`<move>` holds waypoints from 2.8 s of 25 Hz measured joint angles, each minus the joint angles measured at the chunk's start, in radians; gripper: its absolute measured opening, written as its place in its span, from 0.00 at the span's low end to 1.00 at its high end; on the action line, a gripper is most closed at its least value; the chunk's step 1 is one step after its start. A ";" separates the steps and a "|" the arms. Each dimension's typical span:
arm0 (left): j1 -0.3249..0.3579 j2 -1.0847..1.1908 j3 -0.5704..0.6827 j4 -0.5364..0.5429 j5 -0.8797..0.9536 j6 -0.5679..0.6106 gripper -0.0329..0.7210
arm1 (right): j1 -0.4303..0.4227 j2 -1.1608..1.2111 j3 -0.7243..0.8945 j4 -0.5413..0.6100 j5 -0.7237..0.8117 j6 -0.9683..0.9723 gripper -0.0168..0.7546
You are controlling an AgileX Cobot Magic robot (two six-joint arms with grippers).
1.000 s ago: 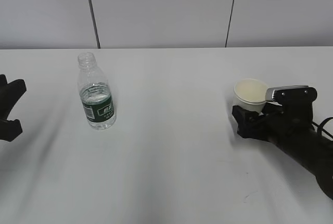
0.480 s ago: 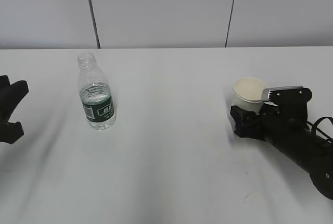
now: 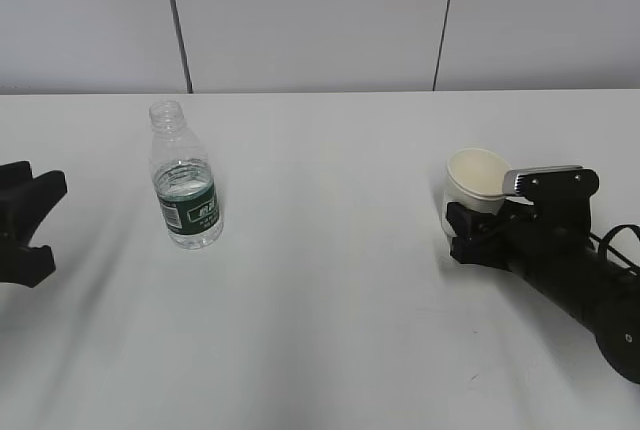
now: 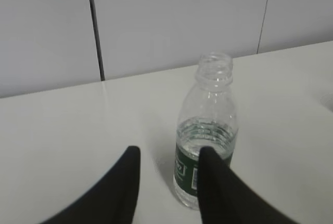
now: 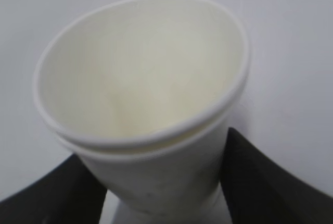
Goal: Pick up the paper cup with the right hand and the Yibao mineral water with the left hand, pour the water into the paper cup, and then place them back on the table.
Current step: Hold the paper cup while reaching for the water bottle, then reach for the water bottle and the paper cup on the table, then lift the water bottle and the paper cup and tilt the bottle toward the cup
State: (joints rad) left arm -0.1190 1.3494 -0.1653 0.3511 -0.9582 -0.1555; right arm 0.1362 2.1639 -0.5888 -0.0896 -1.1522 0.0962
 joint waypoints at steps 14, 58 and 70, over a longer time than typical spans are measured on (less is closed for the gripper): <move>0.000 0.260 -0.041 0.108 -0.177 -0.018 0.84 | 0.000 0.006 -0.002 0.000 -0.008 0.000 0.66; -0.094 0.803 -0.557 0.134 -0.183 -0.041 0.57 | 0.000 0.006 -0.002 -0.051 -0.011 0.000 0.66; -0.094 0.794 -0.557 0.196 -0.178 -0.041 0.47 | 0.000 0.009 -0.036 -0.383 -0.003 0.019 0.66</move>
State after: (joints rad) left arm -0.2131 2.1431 -0.7227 0.5470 -1.1358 -0.1961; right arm 0.1362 2.1728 -0.6251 -0.4724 -1.1555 0.1152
